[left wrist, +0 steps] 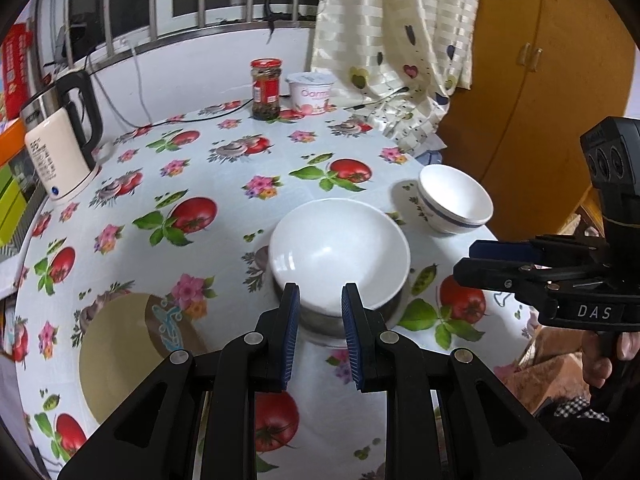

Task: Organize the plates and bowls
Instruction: 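Move both grippers to the other stack of white bowls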

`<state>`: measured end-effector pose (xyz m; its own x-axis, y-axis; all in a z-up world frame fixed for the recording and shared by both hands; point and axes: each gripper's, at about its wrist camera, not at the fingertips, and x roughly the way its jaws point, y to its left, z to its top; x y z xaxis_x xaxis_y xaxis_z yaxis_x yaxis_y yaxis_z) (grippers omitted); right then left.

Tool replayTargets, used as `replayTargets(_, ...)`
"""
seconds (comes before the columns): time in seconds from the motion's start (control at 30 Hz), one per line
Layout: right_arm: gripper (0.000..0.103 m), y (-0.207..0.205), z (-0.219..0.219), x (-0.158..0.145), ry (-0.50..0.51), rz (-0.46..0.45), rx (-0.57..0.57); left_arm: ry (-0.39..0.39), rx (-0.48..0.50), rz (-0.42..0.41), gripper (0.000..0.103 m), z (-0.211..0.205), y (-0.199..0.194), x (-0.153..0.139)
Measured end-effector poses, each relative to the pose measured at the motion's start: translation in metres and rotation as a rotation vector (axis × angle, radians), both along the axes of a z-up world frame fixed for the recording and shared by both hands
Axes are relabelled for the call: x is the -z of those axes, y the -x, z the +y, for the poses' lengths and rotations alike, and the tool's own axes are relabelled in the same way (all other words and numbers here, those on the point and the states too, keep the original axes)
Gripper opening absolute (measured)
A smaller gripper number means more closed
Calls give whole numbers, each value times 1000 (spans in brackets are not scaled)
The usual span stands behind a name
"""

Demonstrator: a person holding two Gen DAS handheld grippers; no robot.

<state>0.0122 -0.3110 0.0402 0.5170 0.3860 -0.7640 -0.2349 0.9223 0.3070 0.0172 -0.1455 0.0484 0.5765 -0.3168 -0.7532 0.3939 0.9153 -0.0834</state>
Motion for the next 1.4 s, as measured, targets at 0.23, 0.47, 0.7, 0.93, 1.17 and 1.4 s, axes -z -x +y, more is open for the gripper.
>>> replayTargets(0.23,40,3,-16,-3,-11,-8,34,-26,26,1,23,-13,-6,-4)
replayTargets(0.47,42,-4,-29,-4,-20,-12,71,-47,43,4,23,-26,-22,-10)
replayTargets(0.7,46,-13,-41,-5,-19,-26,106,-58,69,23,23,-40,-39,-9)
replayTargets(0.93,46,-25,-54,-3,-30,-15,138,-52,86,41,23,-51,-53,-9)
replayTargets(1.17,46,-33,-69,-3,-15,-14,179,-4,117,86,23,-63,-68,-10)
replayTargets(1.4,46,-38,-93,0,10,-6,247,10,150,116,23,-86,-82,-7)
